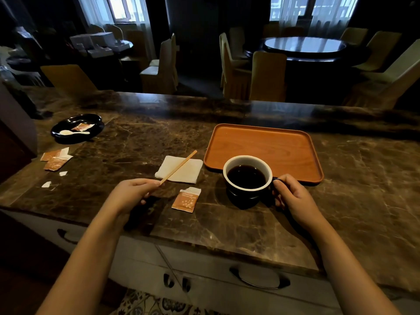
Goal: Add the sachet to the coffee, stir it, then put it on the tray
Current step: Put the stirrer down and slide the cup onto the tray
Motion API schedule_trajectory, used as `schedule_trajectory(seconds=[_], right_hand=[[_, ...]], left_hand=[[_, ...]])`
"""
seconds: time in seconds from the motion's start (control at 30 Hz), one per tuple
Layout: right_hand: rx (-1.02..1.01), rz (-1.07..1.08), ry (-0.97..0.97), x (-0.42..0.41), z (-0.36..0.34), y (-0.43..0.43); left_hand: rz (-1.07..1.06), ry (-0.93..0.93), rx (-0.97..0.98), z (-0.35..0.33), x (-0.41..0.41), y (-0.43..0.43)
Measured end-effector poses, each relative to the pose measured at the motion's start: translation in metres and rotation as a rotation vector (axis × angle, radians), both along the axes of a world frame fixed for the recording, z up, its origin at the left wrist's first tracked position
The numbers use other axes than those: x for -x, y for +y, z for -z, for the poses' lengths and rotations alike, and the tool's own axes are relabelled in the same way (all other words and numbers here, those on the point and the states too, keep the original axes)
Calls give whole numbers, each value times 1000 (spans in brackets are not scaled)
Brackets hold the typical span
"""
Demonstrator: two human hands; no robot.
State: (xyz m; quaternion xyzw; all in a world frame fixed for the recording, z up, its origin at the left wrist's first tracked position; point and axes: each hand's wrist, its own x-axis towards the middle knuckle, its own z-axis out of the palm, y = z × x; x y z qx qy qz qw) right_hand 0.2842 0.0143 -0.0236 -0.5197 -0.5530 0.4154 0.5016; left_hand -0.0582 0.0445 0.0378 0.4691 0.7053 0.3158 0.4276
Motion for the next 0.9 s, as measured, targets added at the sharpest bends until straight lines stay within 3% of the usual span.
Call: schedule_trajectory(seconds=[0.23, 0.7, 0.83, 0.9], right_hand=[[11, -1, -26, -1, 0, 0], [7, -9, -27, -3, 2, 1], [17, -2, 15, -1, -1, 1], [28, 3, 15, 0, -1, 2]], left_hand=[[-143, -35, -79, 21, -7, -7], [17, 511, -160, 44, -15, 3], [-4, 698, -388, 43, -33, -6], [88, 694, -564, 44, -55, -15]])
